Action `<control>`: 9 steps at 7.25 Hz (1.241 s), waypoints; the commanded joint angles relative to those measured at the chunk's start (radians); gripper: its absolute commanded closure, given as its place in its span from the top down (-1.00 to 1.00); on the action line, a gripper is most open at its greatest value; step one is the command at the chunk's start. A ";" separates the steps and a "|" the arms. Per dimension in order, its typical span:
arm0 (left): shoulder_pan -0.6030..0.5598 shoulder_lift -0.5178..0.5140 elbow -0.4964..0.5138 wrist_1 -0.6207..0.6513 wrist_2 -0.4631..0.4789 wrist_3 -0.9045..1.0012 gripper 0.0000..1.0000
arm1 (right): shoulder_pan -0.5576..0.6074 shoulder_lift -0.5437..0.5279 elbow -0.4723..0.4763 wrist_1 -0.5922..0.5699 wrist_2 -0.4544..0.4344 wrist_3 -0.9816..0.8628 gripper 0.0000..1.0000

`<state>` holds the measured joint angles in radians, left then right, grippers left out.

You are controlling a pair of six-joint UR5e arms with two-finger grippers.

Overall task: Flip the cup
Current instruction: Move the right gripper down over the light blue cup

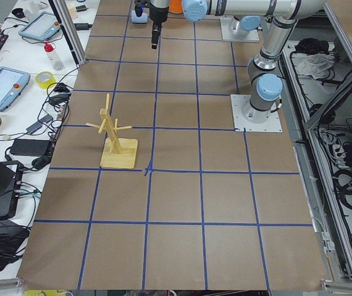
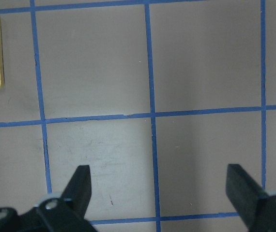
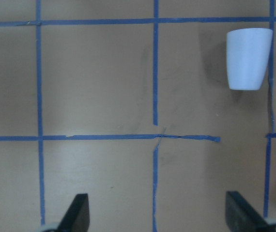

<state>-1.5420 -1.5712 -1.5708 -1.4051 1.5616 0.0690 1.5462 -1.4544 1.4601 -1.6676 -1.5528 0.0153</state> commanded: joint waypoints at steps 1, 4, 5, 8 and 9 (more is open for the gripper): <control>-0.001 -0.001 0.000 0.000 0.000 0.000 1.00 | -0.131 0.143 0.012 -0.151 0.000 -0.005 1.00; -0.001 -0.003 0.000 0.000 0.000 0.000 1.00 | -0.172 0.394 0.014 -0.451 0.016 -0.079 1.00; -0.001 -0.003 0.000 0.000 0.000 0.000 1.00 | -0.179 0.449 0.016 -0.539 0.013 -0.154 1.00; -0.001 -0.003 0.000 0.002 0.000 0.000 1.00 | -0.235 0.539 0.016 -0.595 0.016 -0.164 1.00; -0.001 -0.003 0.000 0.000 0.000 0.000 1.00 | -0.235 0.549 0.016 -0.595 0.016 -0.178 1.00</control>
<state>-1.5432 -1.5745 -1.5708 -1.4040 1.5616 0.0690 1.3151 -0.9226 1.4753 -2.2584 -1.5367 -0.1496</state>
